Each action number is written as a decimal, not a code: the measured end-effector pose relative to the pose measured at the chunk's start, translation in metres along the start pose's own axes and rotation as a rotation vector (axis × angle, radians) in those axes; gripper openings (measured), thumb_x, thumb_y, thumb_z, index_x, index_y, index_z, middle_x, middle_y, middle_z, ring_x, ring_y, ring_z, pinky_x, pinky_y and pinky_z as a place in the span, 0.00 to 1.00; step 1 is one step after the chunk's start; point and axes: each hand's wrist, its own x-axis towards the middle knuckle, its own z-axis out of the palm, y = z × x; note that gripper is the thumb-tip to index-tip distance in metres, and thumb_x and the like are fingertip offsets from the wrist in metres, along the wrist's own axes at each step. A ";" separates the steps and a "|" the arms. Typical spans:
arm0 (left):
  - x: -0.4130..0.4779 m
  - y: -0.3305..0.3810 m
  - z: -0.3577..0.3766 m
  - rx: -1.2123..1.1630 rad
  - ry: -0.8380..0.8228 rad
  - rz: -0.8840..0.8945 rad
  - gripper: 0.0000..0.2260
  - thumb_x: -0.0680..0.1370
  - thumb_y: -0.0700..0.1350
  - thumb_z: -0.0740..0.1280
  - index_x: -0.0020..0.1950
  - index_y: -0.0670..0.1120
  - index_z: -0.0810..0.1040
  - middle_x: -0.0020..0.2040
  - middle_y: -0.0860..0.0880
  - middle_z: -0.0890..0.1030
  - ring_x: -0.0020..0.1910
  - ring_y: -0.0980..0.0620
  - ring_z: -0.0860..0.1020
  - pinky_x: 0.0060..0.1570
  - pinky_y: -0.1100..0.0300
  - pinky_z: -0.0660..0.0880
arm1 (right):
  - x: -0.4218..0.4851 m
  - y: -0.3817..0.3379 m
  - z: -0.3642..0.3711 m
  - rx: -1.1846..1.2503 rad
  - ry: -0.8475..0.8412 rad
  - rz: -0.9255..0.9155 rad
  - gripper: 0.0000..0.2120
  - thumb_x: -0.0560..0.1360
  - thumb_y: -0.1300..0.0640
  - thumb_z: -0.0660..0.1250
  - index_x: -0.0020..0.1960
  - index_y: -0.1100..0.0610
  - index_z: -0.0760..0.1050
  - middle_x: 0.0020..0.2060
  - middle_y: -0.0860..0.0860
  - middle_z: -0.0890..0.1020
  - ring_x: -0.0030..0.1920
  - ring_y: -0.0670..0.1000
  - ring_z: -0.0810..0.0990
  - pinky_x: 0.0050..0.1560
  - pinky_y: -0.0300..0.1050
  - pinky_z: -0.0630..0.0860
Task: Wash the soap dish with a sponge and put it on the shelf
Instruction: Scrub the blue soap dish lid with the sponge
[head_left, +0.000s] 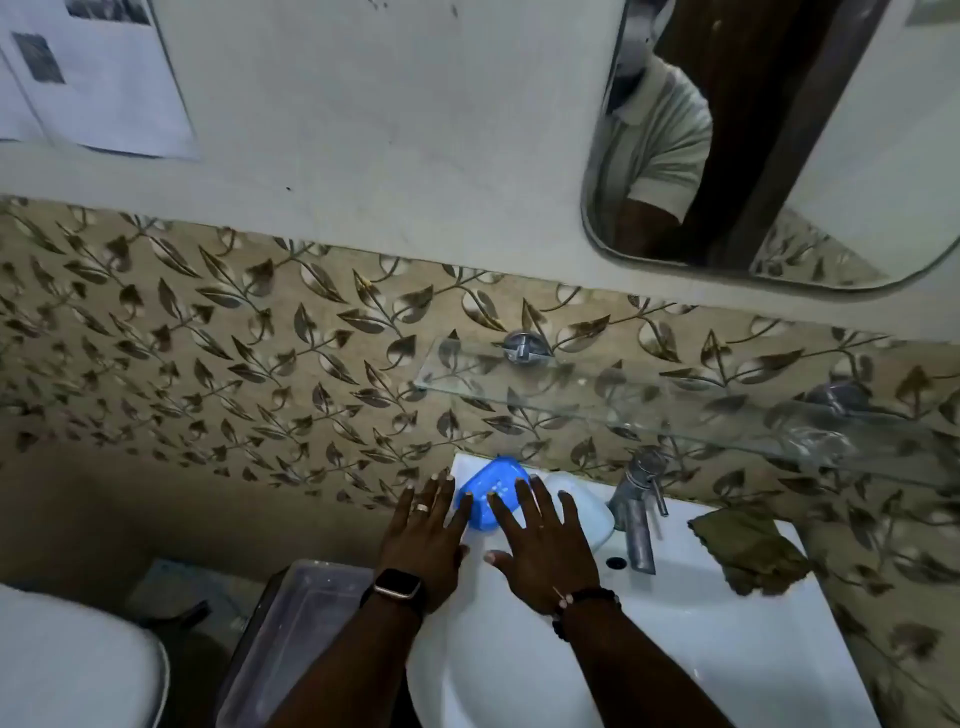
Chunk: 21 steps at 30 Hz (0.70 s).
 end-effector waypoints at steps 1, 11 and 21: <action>0.004 0.000 0.003 0.005 -0.035 -0.011 0.31 0.82 0.57 0.54 0.82 0.53 0.45 0.83 0.44 0.45 0.81 0.42 0.44 0.72 0.46 0.28 | 0.004 0.002 0.004 -0.013 -0.009 -0.018 0.35 0.66 0.35 0.74 0.69 0.49 0.76 0.66 0.58 0.79 0.68 0.60 0.76 0.63 0.65 0.75; 0.013 -0.004 0.024 0.023 -0.001 -0.028 0.29 0.74 0.57 0.65 0.74 0.50 0.71 0.71 0.44 0.76 0.70 0.38 0.73 0.71 0.39 0.65 | 0.032 -0.003 0.030 -0.056 -0.008 -0.073 0.11 0.68 0.53 0.73 0.51 0.49 0.81 0.43 0.51 0.82 0.49 0.56 0.81 0.50 0.54 0.75; 0.007 -0.004 0.014 -0.101 0.159 -0.016 0.18 0.79 0.52 0.64 0.68 0.49 0.78 0.66 0.48 0.81 0.64 0.42 0.78 0.66 0.45 0.70 | 0.034 -0.004 0.020 -0.091 0.050 -0.073 0.09 0.62 0.59 0.73 0.41 0.49 0.79 0.30 0.51 0.78 0.41 0.56 0.79 0.44 0.52 0.61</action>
